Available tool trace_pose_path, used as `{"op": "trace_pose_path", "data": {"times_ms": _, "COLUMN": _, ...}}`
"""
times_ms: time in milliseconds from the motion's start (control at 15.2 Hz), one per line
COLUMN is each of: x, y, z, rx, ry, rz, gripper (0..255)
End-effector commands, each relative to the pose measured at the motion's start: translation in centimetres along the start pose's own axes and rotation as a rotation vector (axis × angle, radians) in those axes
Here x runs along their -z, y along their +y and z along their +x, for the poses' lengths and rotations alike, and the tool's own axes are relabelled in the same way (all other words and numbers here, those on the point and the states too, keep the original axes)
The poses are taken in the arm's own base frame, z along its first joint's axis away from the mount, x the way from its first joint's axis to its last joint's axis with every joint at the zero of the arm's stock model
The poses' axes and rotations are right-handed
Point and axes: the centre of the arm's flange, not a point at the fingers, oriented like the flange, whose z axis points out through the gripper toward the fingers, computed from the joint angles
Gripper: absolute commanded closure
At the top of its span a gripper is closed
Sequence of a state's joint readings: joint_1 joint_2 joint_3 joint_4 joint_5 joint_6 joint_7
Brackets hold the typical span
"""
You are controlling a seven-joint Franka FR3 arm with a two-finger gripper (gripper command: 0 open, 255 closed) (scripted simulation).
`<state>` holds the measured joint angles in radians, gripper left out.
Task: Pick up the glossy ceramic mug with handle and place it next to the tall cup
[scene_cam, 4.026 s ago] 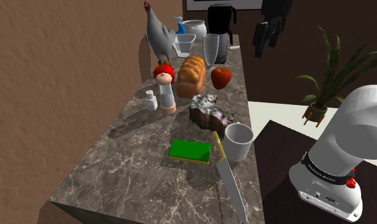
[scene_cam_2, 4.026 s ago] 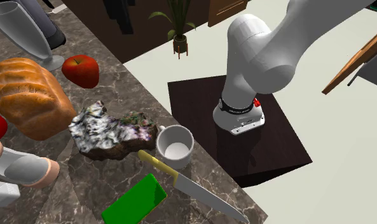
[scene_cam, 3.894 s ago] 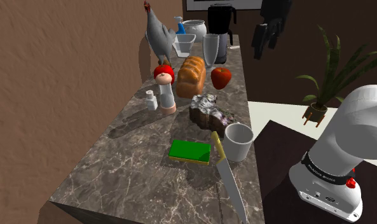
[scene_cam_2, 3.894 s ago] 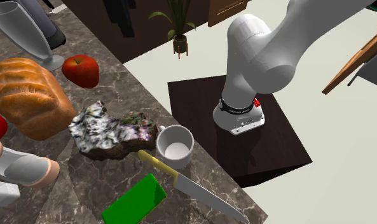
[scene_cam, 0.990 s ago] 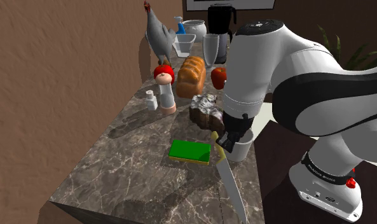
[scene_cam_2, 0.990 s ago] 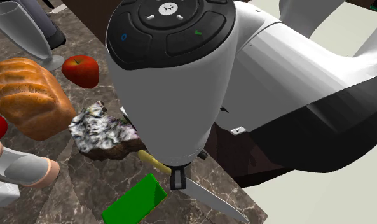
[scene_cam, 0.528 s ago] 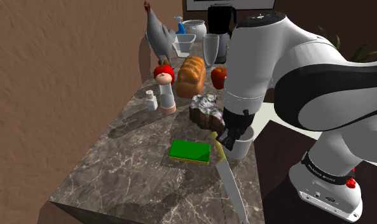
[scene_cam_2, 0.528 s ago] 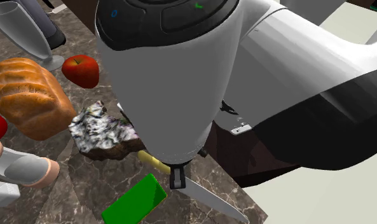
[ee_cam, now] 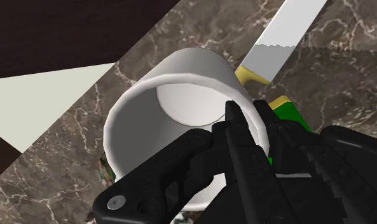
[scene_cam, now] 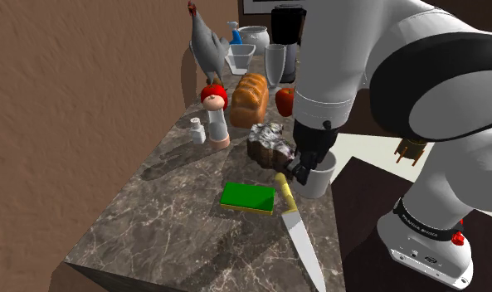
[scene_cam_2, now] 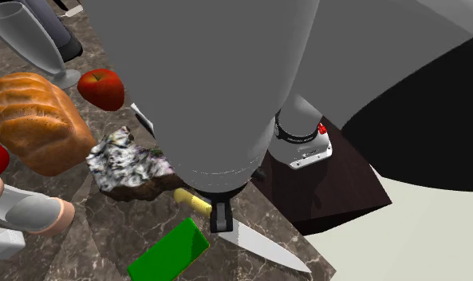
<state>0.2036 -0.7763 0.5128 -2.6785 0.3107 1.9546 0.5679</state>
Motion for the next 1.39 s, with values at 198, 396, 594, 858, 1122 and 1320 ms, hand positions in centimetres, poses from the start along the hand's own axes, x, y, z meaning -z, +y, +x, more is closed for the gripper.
{"op": "trace_pose_path", "data": {"times_ms": 198, "x": 2.7, "y": 0.1, "z": 0.1, "rx": 0.0, "ry": 0.0, "rz": 0.0, "gripper": 255}}
{"op": "trace_pose_path", "data": {"times_ms": 396, "x": 4.2, "y": 0.2, "z": 0.2, "rx": 0.0, "ry": 0.0, "rz": 0.0, "gripper": 255}}
{"op": "trace_pose_path", "data": {"times_ms": 594, "x": 5.8, "y": 0.3, "z": 0.3, "rx": 0.0, "ry": 0.0, "rz": 0.0, "gripper": 255}}
{"op": "trace_pose_path", "data": {"times_ms": 858, "x": 7.9, "y": 0.4, "z": 0.4, "rx": 0.0, "ry": 0.0, "rz": 0.0, "gripper": 255}}
{"op": "trace_pose_path", "data": {"times_ms": 1122, "x": 10.0, "y": 0.5, "z": 0.5, "rx": 0.0, "ry": 0.0, "rz": 0.0, "gripper": 255}}
{"op": "trace_pose_path", "data": {"times_ms": 1320, "x": 11.6, "y": 0.6, "z": 0.5, "rx": 0.0, "ry": 0.0, "rz": 0.0, "gripper": 255}}
